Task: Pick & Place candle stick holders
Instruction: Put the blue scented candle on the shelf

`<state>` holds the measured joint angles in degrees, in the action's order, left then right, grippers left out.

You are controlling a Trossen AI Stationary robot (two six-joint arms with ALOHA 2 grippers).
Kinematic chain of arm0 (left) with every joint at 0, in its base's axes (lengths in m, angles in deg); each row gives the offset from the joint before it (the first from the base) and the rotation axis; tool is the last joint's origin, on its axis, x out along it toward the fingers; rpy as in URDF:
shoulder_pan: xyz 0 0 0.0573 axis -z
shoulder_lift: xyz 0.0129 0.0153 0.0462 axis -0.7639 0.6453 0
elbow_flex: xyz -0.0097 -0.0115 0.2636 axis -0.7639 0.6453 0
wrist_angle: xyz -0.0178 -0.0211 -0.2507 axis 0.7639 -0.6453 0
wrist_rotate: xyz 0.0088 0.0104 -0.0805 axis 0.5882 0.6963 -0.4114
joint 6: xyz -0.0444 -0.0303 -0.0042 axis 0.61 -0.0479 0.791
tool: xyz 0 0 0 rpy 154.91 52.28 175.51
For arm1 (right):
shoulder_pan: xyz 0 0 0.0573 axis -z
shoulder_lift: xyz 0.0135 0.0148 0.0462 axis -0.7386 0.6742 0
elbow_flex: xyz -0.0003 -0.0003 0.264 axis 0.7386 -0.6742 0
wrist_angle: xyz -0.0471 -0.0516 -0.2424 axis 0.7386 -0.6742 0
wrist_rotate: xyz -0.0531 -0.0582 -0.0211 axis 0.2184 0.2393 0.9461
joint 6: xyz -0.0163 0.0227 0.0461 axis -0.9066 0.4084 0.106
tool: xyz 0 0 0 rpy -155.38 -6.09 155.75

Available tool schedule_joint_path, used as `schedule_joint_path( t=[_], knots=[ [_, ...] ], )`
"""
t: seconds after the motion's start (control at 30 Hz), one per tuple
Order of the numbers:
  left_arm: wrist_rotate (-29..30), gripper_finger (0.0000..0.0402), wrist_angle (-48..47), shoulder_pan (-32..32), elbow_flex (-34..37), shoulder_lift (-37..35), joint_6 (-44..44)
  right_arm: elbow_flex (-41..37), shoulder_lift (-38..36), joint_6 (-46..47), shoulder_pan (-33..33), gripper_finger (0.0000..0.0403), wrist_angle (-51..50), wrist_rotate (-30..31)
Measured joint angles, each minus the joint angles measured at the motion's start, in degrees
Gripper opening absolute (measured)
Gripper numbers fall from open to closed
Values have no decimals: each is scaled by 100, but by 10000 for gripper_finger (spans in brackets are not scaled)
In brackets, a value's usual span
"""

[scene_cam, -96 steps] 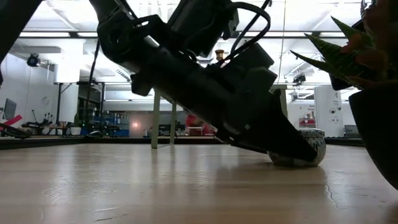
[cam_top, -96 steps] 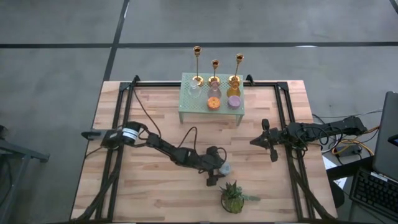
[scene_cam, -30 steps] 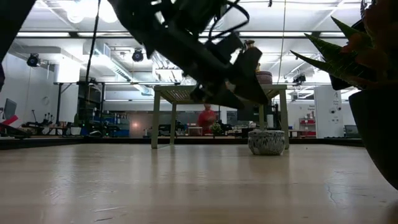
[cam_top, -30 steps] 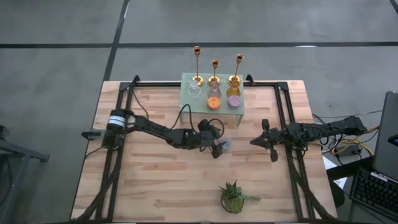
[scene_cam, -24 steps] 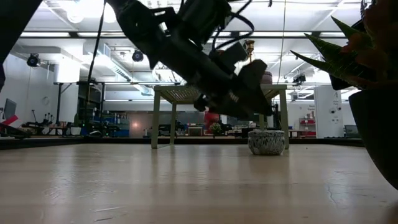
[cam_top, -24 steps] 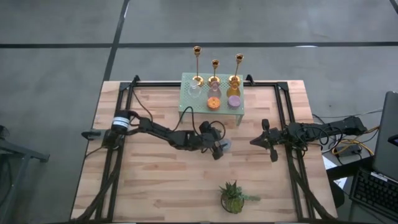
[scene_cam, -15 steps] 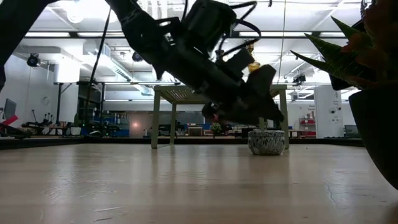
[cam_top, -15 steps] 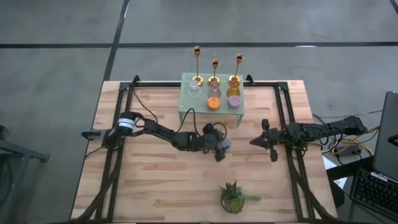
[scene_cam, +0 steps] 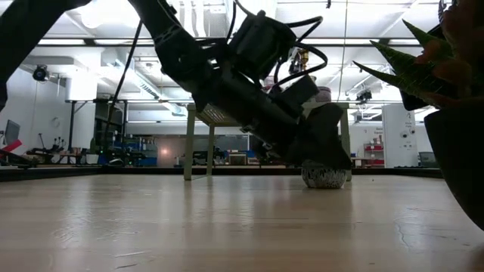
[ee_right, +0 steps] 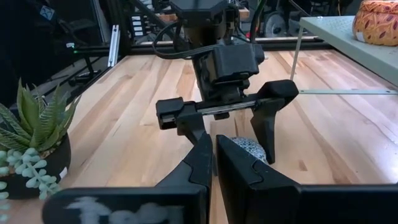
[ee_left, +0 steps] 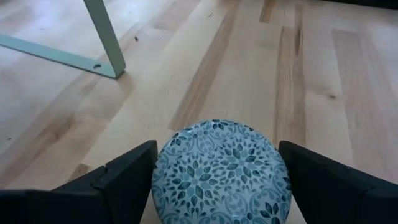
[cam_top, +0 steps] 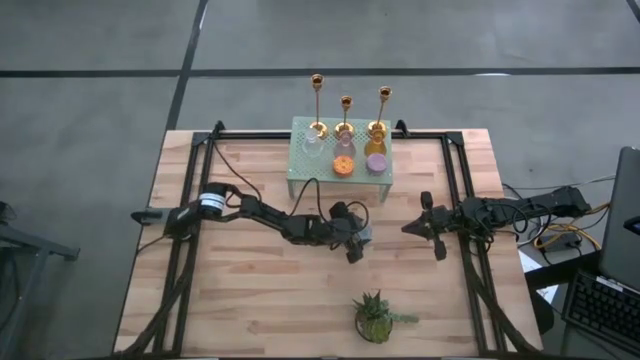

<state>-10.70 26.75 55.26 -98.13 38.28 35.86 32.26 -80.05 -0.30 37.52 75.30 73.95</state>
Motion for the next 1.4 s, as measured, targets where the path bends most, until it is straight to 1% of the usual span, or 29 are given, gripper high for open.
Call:
schedule_joint_path(
  t=[0.37, 0.6, 0.87, 1.1, 1.4],
  knots=[
    [-63, 326, 62, 0, -7, 103, -73, 0, 2, 0, 0, 18, -4, -2],
    [-142, 293, 211, 0, -7, 103, -187, 0, 2, 0, 0, 18, -4, -2],
    [-251, 301, 206, -13, -4, 103, -112, 0, 2, 0, 0, 18, -4, -2],
    [-313, 293, 187, -11, -4, 103, -112, 0, 2, 0, 0, 18, -4, -2],
    [-363, 295, -407, -9, -4, -183, -116, 0, 3, 0, -2, 18, -6, -2]
  ],
)
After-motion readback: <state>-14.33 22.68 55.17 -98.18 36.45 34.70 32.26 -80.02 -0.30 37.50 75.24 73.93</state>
